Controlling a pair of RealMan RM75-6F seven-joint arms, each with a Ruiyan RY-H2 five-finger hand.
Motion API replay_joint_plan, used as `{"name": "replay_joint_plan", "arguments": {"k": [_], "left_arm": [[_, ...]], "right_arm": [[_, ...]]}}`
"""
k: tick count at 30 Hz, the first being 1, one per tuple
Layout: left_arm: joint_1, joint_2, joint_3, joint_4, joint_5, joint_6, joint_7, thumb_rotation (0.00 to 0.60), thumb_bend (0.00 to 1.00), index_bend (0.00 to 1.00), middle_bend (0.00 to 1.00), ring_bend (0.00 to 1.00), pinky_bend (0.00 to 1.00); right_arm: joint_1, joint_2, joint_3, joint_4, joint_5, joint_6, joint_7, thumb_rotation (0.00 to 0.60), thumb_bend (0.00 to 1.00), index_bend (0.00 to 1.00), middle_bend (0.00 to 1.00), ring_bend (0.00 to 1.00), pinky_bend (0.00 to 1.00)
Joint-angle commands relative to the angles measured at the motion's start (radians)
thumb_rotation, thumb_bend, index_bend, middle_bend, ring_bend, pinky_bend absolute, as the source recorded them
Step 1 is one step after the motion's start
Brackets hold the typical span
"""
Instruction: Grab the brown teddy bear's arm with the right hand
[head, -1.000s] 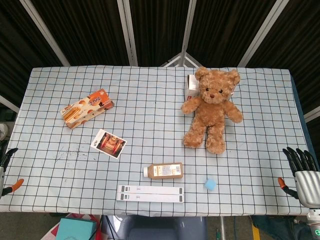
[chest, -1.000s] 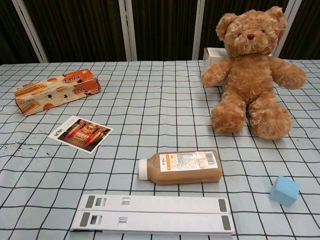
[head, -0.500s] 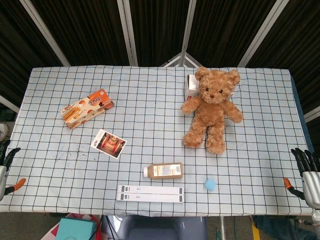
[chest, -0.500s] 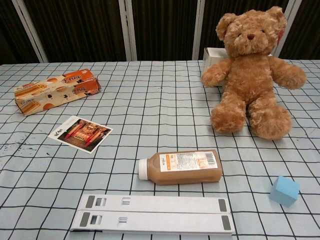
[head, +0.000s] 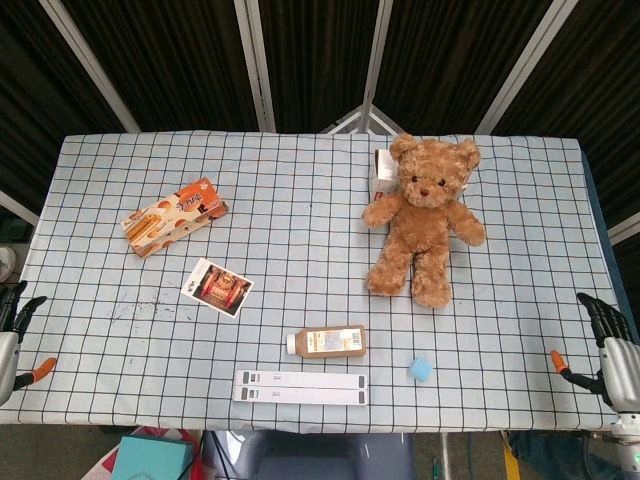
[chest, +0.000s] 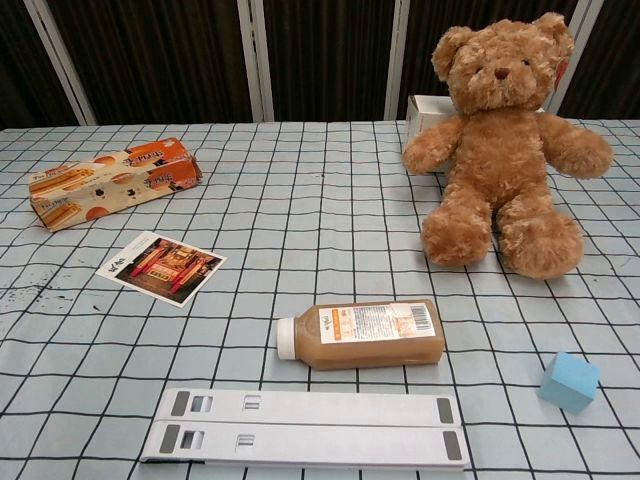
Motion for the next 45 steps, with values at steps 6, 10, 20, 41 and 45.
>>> {"name": "replay_joint_plan", "arguments": {"k": [6,10,20,41,45], "left_arm": [[-0.009,-0.004,-0.012,0.005,-0.026,-0.016,0.008,0.600,0.24,0.16,0.00,0.00,0.03],[-0.009,-0.007,-0.015,0.003,-0.033,-0.013,0.016,0.600,0.24,0.16,0.00,0.00,0.03],[0.000,-0.006,-0.027,0.003,-0.051,0.009,0.020,0.600,0.24,0.16,0.00,0.00,0.03],[-0.018,-0.014,-0.045,0.007,-0.109,-0.025,0.046,0.600,0.24,0.16,0.00,0.00,0.03],[-0.022,-0.016,-0.048,0.009,-0.118,-0.031,0.053,0.600,0.24,0.16,0.00,0.00,0.03]], "right_arm": [[0.222,0.113,0.085,-0.065,0.065,-0.401,0.531,0.600,0.33,0.00,0.09,0.01,0.00],[0.297,0.102,0.127,-0.017,0.100,-0.510,0.641,0.600,0.33,0.00,0.09,0.02,0.00],[0.441,0.003,0.199,0.150,0.270,-0.692,0.541,0.600,0.33,0.00,0.09,0.03,0.00],[0.574,-0.205,0.240,0.410,0.364,-0.859,0.446,0.600,0.33,0.01,0.17,0.16,0.00],[0.589,-0.230,0.249,0.431,0.388,-0.869,0.414,0.600,0.33,0.09,0.22,0.21,0.00]]}}
